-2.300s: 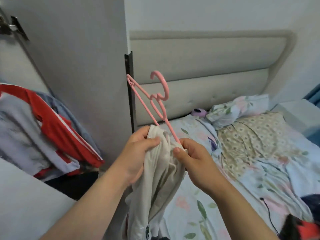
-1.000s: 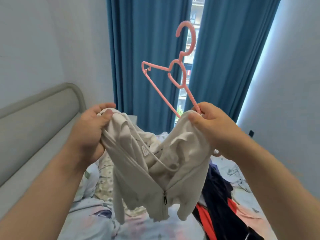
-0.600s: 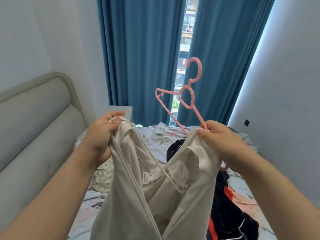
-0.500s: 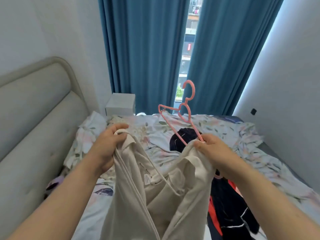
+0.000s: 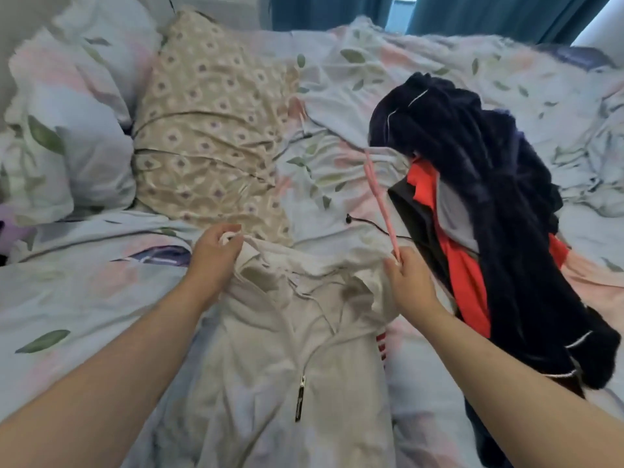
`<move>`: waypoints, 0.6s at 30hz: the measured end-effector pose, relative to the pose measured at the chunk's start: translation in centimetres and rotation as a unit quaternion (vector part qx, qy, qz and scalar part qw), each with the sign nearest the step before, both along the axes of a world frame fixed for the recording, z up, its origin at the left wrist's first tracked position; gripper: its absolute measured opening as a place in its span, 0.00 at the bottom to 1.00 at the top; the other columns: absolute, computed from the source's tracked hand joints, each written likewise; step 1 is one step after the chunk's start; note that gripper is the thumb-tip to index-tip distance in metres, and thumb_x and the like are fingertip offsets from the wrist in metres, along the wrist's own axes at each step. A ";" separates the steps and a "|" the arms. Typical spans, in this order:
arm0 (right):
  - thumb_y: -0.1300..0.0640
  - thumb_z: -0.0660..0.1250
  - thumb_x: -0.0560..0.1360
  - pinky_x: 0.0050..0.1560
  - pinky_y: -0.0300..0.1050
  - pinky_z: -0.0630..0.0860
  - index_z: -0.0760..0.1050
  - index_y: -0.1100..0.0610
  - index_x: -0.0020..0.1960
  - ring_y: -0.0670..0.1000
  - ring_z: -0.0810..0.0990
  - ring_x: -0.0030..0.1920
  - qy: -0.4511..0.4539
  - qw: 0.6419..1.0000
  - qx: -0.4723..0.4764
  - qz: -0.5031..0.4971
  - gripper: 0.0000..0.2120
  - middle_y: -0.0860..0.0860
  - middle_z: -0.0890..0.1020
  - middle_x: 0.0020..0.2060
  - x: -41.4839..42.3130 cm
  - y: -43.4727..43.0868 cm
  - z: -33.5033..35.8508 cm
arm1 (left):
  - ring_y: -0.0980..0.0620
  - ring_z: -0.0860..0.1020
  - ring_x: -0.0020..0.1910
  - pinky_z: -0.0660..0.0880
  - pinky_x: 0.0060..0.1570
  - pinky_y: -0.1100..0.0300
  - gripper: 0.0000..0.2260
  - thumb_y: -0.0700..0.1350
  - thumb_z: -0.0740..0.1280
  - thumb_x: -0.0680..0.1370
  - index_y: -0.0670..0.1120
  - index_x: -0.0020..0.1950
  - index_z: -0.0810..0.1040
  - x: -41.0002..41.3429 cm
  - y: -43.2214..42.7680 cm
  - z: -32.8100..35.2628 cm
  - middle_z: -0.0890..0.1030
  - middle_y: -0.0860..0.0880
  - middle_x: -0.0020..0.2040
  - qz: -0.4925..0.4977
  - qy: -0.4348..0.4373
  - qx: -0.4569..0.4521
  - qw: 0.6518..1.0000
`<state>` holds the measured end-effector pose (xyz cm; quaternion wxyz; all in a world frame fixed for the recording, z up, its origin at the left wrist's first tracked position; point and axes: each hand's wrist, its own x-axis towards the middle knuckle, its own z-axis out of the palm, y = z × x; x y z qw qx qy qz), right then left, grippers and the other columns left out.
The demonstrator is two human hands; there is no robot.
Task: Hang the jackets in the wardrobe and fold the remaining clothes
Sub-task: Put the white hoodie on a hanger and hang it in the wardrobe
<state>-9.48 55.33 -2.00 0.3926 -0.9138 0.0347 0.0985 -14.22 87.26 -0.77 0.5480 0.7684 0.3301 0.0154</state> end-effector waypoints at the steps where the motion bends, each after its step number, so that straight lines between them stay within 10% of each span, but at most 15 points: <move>1: 0.54 0.61 0.81 0.31 0.37 0.62 0.65 0.48 0.40 0.42 0.71 0.33 -0.005 1.000 -0.013 -0.001 0.11 0.45 0.74 0.34 0.6 -0.2 -2.2 | 0.48 0.77 0.57 0.74 0.59 0.51 0.06 0.46 0.65 0.80 0.54 0.56 0.76 1.2 0.4 -1.9 0.79 0.48 0.60 0.000 -0.006 0.023 1.000; 6: 0.51 0.64 0.79 0.34 0.38 0.64 0.69 0.50 0.44 0.43 0.71 0.37 -0.009 0.996 -0.088 0.028 0.07 0.48 0.74 0.40 1.9 -1.6 -10.1 | 0.41 0.73 0.62 0.70 0.56 0.51 0.18 0.50 0.69 0.77 0.46 0.65 0.72 4.2 1.7 -9.2 0.75 0.43 0.63 0.015 0.020 0.213 0.977; 9: 0.52 0.59 0.81 0.38 0.30 0.64 0.69 0.50 0.45 0.33 0.70 0.43 -0.072 0.995 -0.076 0.005 0.07 0.53 0.73 0.43 1.1 -2.1 -11.5 | 0.37 0.69 0.56 0.65 0.56 0.44 0.21 0.47 0.71 0.74 0.41 0.63 0.71 2.9 0.0 -10.2 0.71 0.38 0.58 -0.095 -0.099 0.519 0.843; 12: 0.50 0.59 0.80 0.45 0.29 0.67 0.74 0.50 0.54 0.36 0.68 0.44 -0.137 0.989 -0.050 0.005 0.08 0.55 0.72 0.45 -0.2 -2.6 -11.0 | 0.39 0.77 0.42 0.73 0.44 0.45 0.09 0.44 0.65 0.76 0.40 0.49 0.80 -0.3 -5.8 -12.3 0.78 0.40 0.43 -0.272 -0.235 0.453 0.816; 15: 0.45 0.56 0.78 0.48 0.26 0.67 0.72 0.54 0.68 0.36 0.68 0.46 -0.162 0.986 -0.033 0.000 0.23 0.51 0.69 0.49 -1.2 -2.3 -9.6 | 0.42 0.78 0.52 0.75 0.51 0.52 0.14 0.50 0.64 0.78 0.48 0.62 0.78 -2.8 -10.3 -14.5 0.80 0.45 0.52 -0.325 -0.004 0.282 0.903; 18: 0.53 0.56 0.80 0.50 0.24 0.66 0.70 0.54 0.71 0.34 0.69 0.49 -0.172 0.985 -0.009 -0.016 0.21 0.50 0.68 0.49 -0.9 -1.7 -7.6 | 0.43 0.74 0.59 0.69 0.57 0.54 0.18 0.58 0.62 0.78 0.54 0.66 0.75 -2.6 -11.1 -16.5 0.77 0.47 0.58 -0.385 0.098 0.329 0.856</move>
